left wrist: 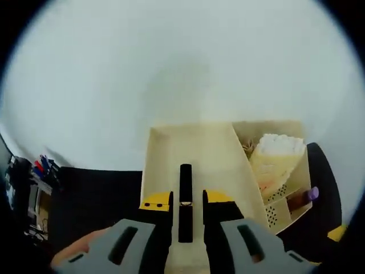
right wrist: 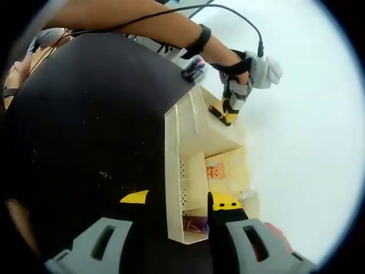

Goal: Open the drawer, pick up the cosmetic bottles from the table one by one, place them into the drawer, release the gripper, close the drawer, and move the gripper away

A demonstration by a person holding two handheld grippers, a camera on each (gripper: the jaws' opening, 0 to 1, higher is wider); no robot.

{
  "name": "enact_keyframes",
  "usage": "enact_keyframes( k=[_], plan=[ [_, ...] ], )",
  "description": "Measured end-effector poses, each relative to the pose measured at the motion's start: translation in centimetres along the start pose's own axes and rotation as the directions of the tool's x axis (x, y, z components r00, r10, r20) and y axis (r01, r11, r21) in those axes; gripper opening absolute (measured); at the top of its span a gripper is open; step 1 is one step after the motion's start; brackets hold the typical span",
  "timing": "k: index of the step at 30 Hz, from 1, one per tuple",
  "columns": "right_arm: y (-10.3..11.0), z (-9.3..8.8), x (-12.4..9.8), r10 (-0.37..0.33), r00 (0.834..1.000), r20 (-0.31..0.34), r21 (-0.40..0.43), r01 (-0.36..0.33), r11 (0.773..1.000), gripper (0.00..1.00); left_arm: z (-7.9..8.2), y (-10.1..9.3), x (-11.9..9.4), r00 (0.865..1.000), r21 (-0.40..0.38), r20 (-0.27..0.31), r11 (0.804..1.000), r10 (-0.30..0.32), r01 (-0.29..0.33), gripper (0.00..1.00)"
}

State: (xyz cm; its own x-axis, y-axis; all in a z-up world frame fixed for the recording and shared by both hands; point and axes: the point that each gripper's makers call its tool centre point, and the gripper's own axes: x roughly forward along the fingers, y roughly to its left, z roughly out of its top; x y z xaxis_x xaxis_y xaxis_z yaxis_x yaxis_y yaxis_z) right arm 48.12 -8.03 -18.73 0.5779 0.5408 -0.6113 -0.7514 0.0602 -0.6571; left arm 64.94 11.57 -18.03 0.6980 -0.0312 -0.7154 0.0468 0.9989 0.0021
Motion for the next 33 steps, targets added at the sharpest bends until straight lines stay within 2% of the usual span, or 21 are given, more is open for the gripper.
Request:
enact_keyframes(
  k=[5, 7, 9, 11, 13, 17, 20, 22, 24, 25, 26, 28, 30, 33],
  plan=[
    [0.3, -0.2, 0.0, -0.006, 1.000, -0.016, -0.002, 0.006, 1.000, 0.35, -0.5, -0.1, -2.4, 1.000, 0.029, -0.003, 1.000, 0.001, -0.001, 0.16],
    [0.3, -0.4, 0.0, -0.012, 1.000, -0.025, 0.002, 0.012, 1.000, 0.35, -0.6, 0.1, -4.0, 1.000, 0.031, 0.011, 1.000, -0.005, 0.005, 0.16],
    [0.0, -1.2, -0.3, -0.032, 0.997, -0.064, 0.003, 0.032, 0.999, 0.35, -0.3, 0.4, -5.9, 0.999, 0.028, 0.035, 1.000, -0.010, 0.009, 0.16],
    [-0.2, -1.8, -0.6, -0.053, 0.994, -0.097, 0.002, 0.054, 0.999, 0.35, -0.7, 0.2, -8.2, 0.997, 0.026, 0.067, 0.999, -0.028, 0.026, 0.16],
    [-0.3, -2.0, -1.1, -0.074, 0.992, -0.100, 0.008, 0.075, 0.997, 0.35, -1.0, 0.1, -9.7, 0.996, 0.021, 0.083, 0.999, -0.043, 0.042, 0.16],
    [-2.0, -1.2, -3.5, -0.196, 0.980, -0.044, 0.093, 0.199, 0.975, 0.37, -1.0, 0.1, -13.5, 0.986, 0.041, 0.153, 0.997, -0.070, 0.065, 0.19],
    [-2.9, -0.4, -5.1, -0.257, 0.966, -0.016, 0.134, 0.257, 0.957, 0.43, -0.9, -0.1, -15.5, 0.981, 0.056, 0.171, 0.995, -0.089, 0.080, 0.25],
    [-3.8, 0.3, -5.8, -0.255, 0.967, 0.006, 0.147, 0.251, 0.957, 0.45, -0.8, -0.5, -16.9, 0.976, 0.082, 0.192, 0.992, -0.105, 0.091, 0.26],
    [-3.0, 1.7, -6.7, -0.250, 0.964, 0.089, 0.155, 0.235, 0.960, 0.48, -1.1, -1.1, -18.2, 0.974, 0.103, 0.198, 0.991, -0.110, 0.091, 0.27],
    [-2.9, 2.5, -7.3, -0.225, 0.965, 0.136, 0.156, 0.203, 0.967, 0.48, -1.1, -1.5, -18.9, 0.971, 0.134, 0.206, 0.987, -0.117, 0.091, 0.27],
    [-2.7, 2.8, -7.8, -0.214, 0.964, 0.157, 0.164, 0.189, 0.968, 0.48, -0.9, -1.6, -19.6, 0.970, 0.149, 0.214, 0.985, -0.114, 0.083, 0.28],
    [-2.3, 2.7, -9.1, -0.218, 0.964, 0.154, 0.164, 0.192, 0.967, 0.48, -0.7, -2.1, -21.0, 0.962, 0.182, 0.248, 0.980, -0.119, 0.074, 0.31],
    [-2.3, 2.3, -10.3, -0.244, 0.960, 0.139, 0.125, 0.227, 0.966, 0.48, -0.9, -2.7, -22.2, 0.955, 0.194, 0.266, 0.978, -0.131, 0.080, 0.35],
    [-3.0, 1.0, -13.1, -0.344, 0.934, 0.099, 0.104, 0.334, 0.937, 0.48, -1.9, -4.3, -24.2, 0.939, 0.231, 0.296, 0.967, -0.177, 0.110, 0.38]
  ],
)
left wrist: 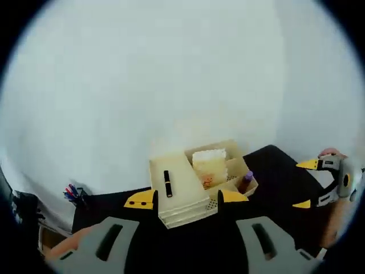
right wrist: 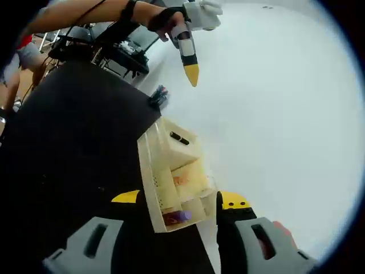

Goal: Open the drawer, pick up the cosmetic bottles from the table one by one, place them into the drawer, release the gripper, close the drawer, and move the gripper away

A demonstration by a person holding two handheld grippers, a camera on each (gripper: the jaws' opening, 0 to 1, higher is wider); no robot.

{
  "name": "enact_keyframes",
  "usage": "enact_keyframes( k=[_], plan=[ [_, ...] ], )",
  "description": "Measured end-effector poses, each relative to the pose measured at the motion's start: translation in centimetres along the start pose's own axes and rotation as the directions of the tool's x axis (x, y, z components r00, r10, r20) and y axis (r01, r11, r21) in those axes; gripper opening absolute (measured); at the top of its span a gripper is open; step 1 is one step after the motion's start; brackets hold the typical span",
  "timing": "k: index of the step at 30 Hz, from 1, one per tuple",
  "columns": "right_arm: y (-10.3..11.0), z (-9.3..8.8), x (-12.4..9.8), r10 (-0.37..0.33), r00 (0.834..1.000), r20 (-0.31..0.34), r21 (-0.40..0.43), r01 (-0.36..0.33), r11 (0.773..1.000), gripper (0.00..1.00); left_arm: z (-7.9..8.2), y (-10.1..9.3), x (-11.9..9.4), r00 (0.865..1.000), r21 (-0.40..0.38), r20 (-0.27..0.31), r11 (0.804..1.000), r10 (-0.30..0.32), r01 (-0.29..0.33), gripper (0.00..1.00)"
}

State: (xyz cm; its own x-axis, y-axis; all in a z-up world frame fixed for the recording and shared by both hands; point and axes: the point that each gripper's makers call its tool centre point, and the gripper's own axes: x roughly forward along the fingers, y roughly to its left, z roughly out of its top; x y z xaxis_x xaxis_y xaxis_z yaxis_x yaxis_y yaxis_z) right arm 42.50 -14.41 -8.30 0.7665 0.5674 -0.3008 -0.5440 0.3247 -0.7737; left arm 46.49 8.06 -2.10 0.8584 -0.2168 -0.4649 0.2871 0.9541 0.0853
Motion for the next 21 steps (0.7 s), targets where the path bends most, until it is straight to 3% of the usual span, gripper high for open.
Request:
enact_keyframes(
  k=[3, 7, 11, 15, 19, 21],
  plan=[
    [-1.5, -0.3, -2.3, -0.070, 0.997, 0.014, 0.053, 0.069, 0.996, 0.48, 0.2, -1.6, -1.6, 0.996, 0.009, 0.087, 1.000, -0.027, 0.026, 0.43],
    [-2.3, -0.6, -4.6, -0.103, 0.993, 0.065, 0.151, 0.093, 0.984, 0.48, -1.1, -2.6, -2.8, 0.994, 0.001, 0.097, 0.998, -0.057, 0.058, 0.47],
    [-2.8, -2.2, -7.0, -0.162, 0.986, 0.045, 0.265, 0.144, 0.953, 0.48, -2.9, -2.8, -3.9, 0.992, 0.012, 0.111, 0.998, -0.062, 0.061, 0.47],
    [-1.6, -4.1, -8.8, -0.161, 0.987, 0.017, 0.312, 0.148, 0.939, 0.49, -3.2, -2.9, -4.7, 0.975, 0.040, 0.211, 0.998, -0.064, 0.056, 0.47],
    [-0.1, -5.4, -10.4, -0.167, 0.986, 0.009, 0.369, 0.152, 0.917, 0.50, -4.8, -3.8, -5.5, 0.965, 0.056, 0.242, 0.994, -0.104, 0.093, 0.48],
    [1.1, -6.1, -11.2, -0.167, 0.986, 0.000, 0.398, 0.153, 0.905, 0.60, -5.7, -4.2, -5.7, 0.962, 0.062, 0.246, 0.993, -0.117, 0.105, 0.50]
  ],
)
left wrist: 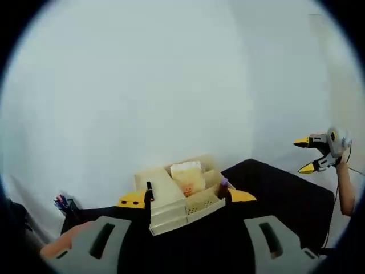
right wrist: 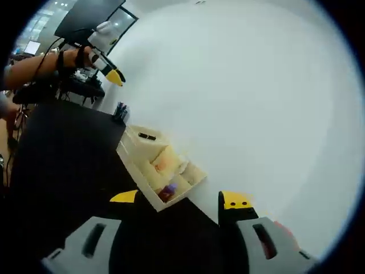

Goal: Open the drawer, pick up the cosmetic bottles from the table one by one, place them into the drawer, release the gripper, close the drawer, and move the gripper away

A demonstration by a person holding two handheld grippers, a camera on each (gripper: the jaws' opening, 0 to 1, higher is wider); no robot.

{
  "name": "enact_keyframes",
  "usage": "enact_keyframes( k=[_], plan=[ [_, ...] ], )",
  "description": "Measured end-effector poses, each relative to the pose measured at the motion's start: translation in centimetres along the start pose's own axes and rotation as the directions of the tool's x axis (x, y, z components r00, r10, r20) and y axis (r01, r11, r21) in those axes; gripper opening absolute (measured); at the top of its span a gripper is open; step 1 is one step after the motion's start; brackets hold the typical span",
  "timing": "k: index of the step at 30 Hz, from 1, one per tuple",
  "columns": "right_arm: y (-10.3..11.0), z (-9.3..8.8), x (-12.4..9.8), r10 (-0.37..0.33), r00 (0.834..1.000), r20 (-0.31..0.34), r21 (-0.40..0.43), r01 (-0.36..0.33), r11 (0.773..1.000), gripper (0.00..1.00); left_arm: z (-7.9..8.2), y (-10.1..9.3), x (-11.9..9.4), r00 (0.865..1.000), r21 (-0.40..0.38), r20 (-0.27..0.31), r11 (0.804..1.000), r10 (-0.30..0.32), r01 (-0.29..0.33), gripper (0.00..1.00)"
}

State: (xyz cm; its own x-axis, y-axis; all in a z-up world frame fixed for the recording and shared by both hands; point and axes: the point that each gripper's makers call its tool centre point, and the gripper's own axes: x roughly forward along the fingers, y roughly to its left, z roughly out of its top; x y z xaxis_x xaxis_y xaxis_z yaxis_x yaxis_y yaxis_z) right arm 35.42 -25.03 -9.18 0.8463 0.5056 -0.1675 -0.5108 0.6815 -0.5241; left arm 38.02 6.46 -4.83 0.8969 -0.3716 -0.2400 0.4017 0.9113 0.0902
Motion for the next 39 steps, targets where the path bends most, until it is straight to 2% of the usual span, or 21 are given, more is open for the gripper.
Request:
enact_keyframes(
  k=[4, 7, 10, 14, 17, 19, 24, 32, 39],
  plan=[
    [2.1, -1.4, -1.0, 0.024, 1.000, -0.003, 0.076, -0.024, 0.997, 0.69, -1.7, -0.8, -0.3, 1.000, 0.014, 0.002, 0.999, -0.031, 0.030, 0.58],
    [3.5, -1.8, -1.6, 0.034, 0.999, 0.008, 0.106, -0.034, 0.994, 0.71, -3.3, -1.2, -1.0, 0.999, 0.039, 0.007, 0.998, -0.048, 0.048, 0.62],
    [4.6, -2.4, -2.1, 0.034, 0.999, 0.002, 0.130, -0.034, 0.991, 0.73, -4.3, -1.3, -1.8, 0.997, 0.031, 0.025, 0.997, -0.074, 0.073, 0.65],
    [5.1, -3.5, -2.8, 0.010, 1.000, -0.011, 0.168, -0.008, 0.986, 0.75, -5.9, -1.0, -2.8, 0.995, 0.006, 0.039, 0.995, -0.097, 0.096, 0.73],
    [5.3, -4.5, -3.4, 0.010, 1.000, -0.012, 0.197, -0.007, 0.980, 0.77, -7.0, -1.2, -3.7, 0.988, -0.008, 0.069, 0.991, -0.135, 0.136, 0.79],
    [5.5, -5.0, -3.8, 0.010, 1.000, -0.002, 0.216, -0.009, 0.976, 0.82, -7.9, -1.3, -4.1, 0.985, -0.015, 0.079, 0.988, -0.151, 0.153, 0.84],
    [5.7, -6.1, -5.0, 0.003, 1.000, 0.019, 0.276, -0.008, 0.961, 0.90, -10.5, -1.6, -5.0, 0.982, -0.014, 0.066, 0.984, -0.177, 0.178, 0.96],
    [6.8, -7.6, -7.5, -0.033, 0.999, 0.042, 0.317, 0.018, 0.948, 0.93, -12.7, -1.8, -6.8, 0.975, -0.024, 0.106, 0.979, -0.198, 0.201, 0.96],
    [7.6, -10.2, -8.4, -0.065, 0.997, 0.053, 0.381, 0.040, 0.924, 0.93, -16.0, -1.8, -8.3, 0.966, -0.051, 0.149, 0.974, -0.212, 0.221, 0.96]
  ],
)
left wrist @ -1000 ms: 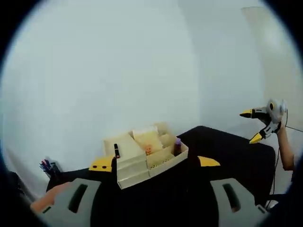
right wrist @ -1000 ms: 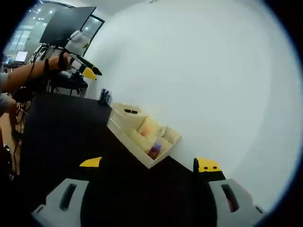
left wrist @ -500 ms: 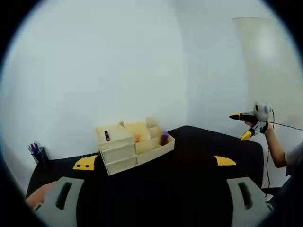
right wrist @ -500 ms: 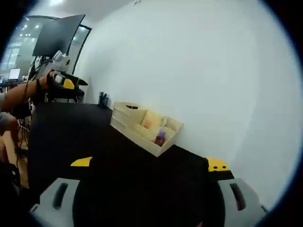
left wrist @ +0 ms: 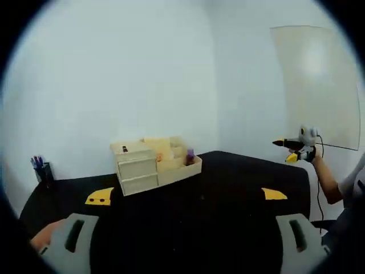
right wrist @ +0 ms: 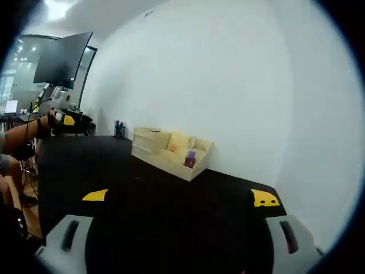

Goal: Open the drawer, pick up the cosmetic bottles from the table one by one, place them into the drawer, release the gripper, close the drawer, and move the gripper away

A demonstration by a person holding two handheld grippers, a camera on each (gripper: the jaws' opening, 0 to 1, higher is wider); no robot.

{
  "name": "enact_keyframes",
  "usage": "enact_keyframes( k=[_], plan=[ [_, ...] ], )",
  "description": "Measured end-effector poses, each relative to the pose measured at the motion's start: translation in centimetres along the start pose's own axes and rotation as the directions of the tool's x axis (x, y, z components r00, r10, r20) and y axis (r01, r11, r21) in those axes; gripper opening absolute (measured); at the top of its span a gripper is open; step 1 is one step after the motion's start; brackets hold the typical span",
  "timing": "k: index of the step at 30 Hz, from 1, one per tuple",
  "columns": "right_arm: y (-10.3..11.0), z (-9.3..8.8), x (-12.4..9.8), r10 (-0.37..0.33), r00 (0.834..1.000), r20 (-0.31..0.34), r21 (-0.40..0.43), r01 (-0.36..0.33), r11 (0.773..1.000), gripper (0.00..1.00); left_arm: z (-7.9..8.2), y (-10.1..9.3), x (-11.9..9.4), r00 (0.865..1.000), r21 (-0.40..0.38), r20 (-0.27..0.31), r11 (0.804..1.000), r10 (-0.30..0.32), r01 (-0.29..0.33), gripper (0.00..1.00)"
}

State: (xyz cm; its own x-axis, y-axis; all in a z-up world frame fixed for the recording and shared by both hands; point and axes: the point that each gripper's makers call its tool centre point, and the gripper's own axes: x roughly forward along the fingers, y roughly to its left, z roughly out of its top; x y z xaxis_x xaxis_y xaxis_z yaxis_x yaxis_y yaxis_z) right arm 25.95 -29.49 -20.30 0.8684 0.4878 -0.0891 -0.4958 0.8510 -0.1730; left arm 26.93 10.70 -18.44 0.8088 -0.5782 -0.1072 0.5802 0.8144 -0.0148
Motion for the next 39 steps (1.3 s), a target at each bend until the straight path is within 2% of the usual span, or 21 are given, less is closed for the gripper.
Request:
enact_keyframes(
  k=[4, 9, 13, 19, 23, 26, 29, 30, 31, 32, 35, 39],
  plan=[
    [0.0, -2.2, 0.0, 0.002, 1.000, -0.007, 0.043, -0.002, 0.999, 0.93, -2.4, 0.2, -1.2, 1.000, -0.035, 0.009, 0.999, -0.017, 0.017, 0.92],
    [0.2, -4.3, 0.5, 0.011, 1.000, -0.015, 0.063, -0.010, 0.998, 0.93, -5.3, 1.1, -2.2, 1.000, -0.073, 0.014, 0.997, -0.008, 0.009, 0.96],
    [0.1, -5.6, 0.8, 0.022, 0.999, -0.029, 0.082, -0.020, 0.996, 0.93, -6.8, 1.8, -2.7, 1.000, -0.091, 0.004, 0.996, 0.014, -0.013, 0.96],
    [0.2, -7.5, 1.4, 0.027, 0.999, -0.040, 0.121, -0.022, 0.992, 0.92, -8.7, 1.7, -3.0, 1.000, -0.093, -0.020, 0.996, 0.015, -0.017, 0.96],
    [1.0, -8.1, 1.5, 0.030, 0.999, -0.038, 0.138, -0.025, 0.990, 0.90, -9.7, 1.7, -3.1, 0.999, -0.089, -0.029, 0.996, 0.018, -0.020, 0.96],
    [1.6, -8.0, 1.8, 0.043, 0.999, -0.013, 0.166, -0.041, 0.985, 0.89, -10.5, 1.9, -3.2, 0.999, -0.100, -0.023, 0.995, 0.022, -0.024, 0.96],
    [1.8, -8.6, 1.9, 0.056, 0.998, -0.027, 0.179, -0.051, 0.983, 0.90, -11.0, 2.3, -3.3, 1.000, -0.136, -0.004, 0.990, 0.025, -0.025, 0.95],
    [1.7, -8.8, 1.9, 0.052, 0.998, -0.033, 0.177, -0.046, 0.983, 0.90, -10.7, 2.4, -3.4, 0.999, -0.119, -0.003, 0.992, 0.035, -0.035, 0.95],
    [1.7, -9.1, 1.8, 0.048, 0.998, -0.044, 0.165, -0.040, 0.985, 0.89, -10.0, 2.7, -3.5, 0.999, -0.105, 0.033, 0.994, 0.035, -0.032, 0.94],
    [1.7, -9.3, 1.9, 0.050, 0.997, -0.053, 0.157, -0.041, 0.987, 0.89, -9.9, 2.8, -3.7, 0.999, -0.125, 0.046, 0.992, 0.026, -0.020, 0.93],
    [1.8, -9.8, 2.2, 0.050, 0.995, -0.083, 0.116, -0.040, 0.992, 0.89, -9.9, 3.6, -4.0, 0.998, -0.148, 0.053, 0.989, 0.028, -0.020, 0.94],
    [1.9, -10.3, 2.3, 0.052, 0.993, -0.108, 0.088, -0.042, 0.995, 0.89, -9.6, 3.4, -4.1, 0.997, -0.135, 0.070, 0.991, 0.016, -0.006, 0.93]
  ],
)
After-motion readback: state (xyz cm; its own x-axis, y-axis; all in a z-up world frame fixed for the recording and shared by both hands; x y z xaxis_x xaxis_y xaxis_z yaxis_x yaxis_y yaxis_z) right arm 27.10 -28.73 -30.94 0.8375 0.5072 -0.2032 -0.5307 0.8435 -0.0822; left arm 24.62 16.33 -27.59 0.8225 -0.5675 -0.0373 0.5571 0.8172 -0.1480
